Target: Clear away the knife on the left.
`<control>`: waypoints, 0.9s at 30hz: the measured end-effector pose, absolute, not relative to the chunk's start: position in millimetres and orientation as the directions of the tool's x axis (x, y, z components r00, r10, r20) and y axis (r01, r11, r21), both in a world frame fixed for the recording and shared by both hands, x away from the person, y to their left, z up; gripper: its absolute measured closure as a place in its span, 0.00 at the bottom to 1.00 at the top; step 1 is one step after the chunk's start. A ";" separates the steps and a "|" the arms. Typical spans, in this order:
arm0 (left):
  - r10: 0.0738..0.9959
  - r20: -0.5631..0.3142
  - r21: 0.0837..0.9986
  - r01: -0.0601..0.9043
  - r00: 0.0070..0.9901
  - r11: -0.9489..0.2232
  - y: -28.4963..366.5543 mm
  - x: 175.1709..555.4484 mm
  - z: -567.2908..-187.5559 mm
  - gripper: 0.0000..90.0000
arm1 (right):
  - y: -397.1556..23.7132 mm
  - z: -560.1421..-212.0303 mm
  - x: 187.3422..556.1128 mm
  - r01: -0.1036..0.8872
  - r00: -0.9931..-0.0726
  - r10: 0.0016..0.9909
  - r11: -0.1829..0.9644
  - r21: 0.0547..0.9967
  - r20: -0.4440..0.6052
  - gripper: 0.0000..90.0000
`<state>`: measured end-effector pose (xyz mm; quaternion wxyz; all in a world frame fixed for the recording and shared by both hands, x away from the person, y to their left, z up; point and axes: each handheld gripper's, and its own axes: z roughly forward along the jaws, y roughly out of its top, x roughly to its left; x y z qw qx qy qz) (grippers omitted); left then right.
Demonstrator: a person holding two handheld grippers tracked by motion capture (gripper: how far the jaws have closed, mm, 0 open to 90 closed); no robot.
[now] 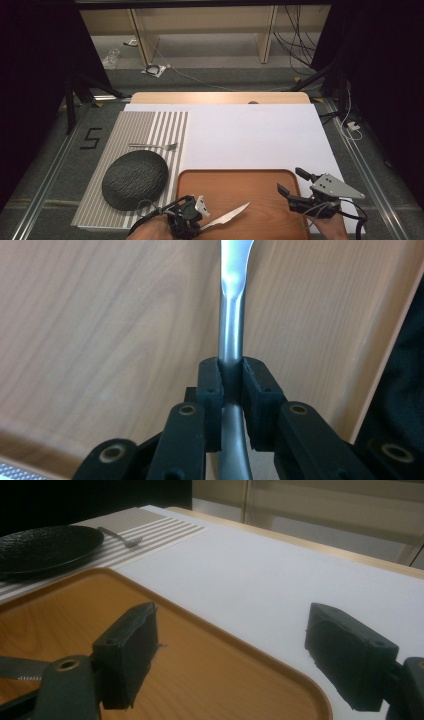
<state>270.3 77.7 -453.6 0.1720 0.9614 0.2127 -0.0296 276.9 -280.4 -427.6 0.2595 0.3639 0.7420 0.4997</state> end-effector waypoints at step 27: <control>0.384 -0.110 0.465 0.389 0.917 -0.795 77.0 267.2 -441.6 0.63 | -280.1 -428.0 277.1 0.278 -0.606 0.795 0.238 0.931 -0.023 0.25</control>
